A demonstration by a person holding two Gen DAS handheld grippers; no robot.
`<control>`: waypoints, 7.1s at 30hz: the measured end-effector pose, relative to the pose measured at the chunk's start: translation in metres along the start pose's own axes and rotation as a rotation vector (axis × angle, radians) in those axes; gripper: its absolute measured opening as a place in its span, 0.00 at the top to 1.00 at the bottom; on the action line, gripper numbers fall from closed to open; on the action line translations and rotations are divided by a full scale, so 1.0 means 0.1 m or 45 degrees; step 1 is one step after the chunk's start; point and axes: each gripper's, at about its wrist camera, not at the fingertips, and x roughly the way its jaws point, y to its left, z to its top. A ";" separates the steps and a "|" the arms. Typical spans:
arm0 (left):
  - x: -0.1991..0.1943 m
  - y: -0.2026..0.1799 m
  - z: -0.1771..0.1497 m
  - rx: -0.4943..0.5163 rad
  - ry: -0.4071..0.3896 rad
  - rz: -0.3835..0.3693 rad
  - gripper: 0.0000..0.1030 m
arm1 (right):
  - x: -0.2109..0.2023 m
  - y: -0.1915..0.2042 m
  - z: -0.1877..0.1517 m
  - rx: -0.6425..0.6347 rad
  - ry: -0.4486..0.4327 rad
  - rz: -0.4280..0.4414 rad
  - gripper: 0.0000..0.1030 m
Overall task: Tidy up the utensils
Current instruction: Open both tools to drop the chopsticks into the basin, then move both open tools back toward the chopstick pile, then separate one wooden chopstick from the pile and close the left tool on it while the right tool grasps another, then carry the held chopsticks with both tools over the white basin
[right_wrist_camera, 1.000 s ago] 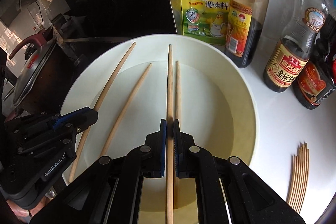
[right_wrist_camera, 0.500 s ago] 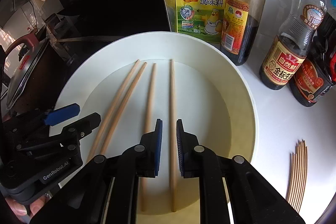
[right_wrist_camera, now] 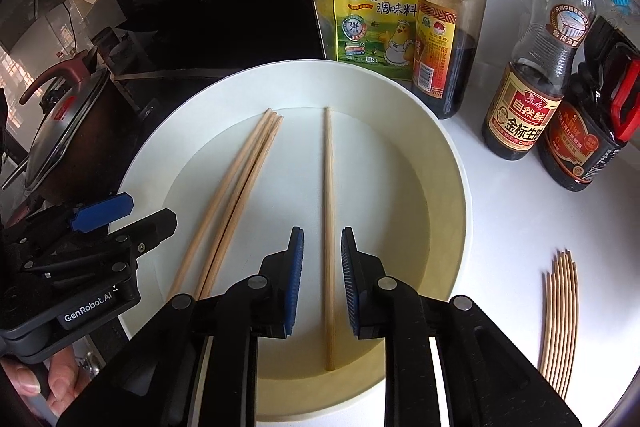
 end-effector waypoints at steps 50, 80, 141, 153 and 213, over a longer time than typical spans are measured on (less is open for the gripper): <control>-0.75 -1.96 -0.95 0.208 -0.041 -0.121 0.31 | -1.53 -1.81 -1.65 0.217 -0.076 -0.168 0.60; 0.07 -2.75 -1.17 0.170 0.079 -0.143 0.21 | -0.76 -2.58 -1.82 0.145 0.004 -0.165 0.54; 0.51 -3.01 -1.24 0.162 0.080 -0.065 0.15 | -0.62 -2.75 -1.81 -0.026 0.001 -0.228 0.52; 0.51 -2.91 -1.20 0.142 0.074 -0.052 0.21 | -0.56 -2.79 -1.74 -0.027 -0.013 -0.225 0.53; 0.06 -0.31 0.10 0.033 -0.035 -0.056 0.93 | 0.01 -0.01 0.09 -0.033 -0.027 0.128 0.94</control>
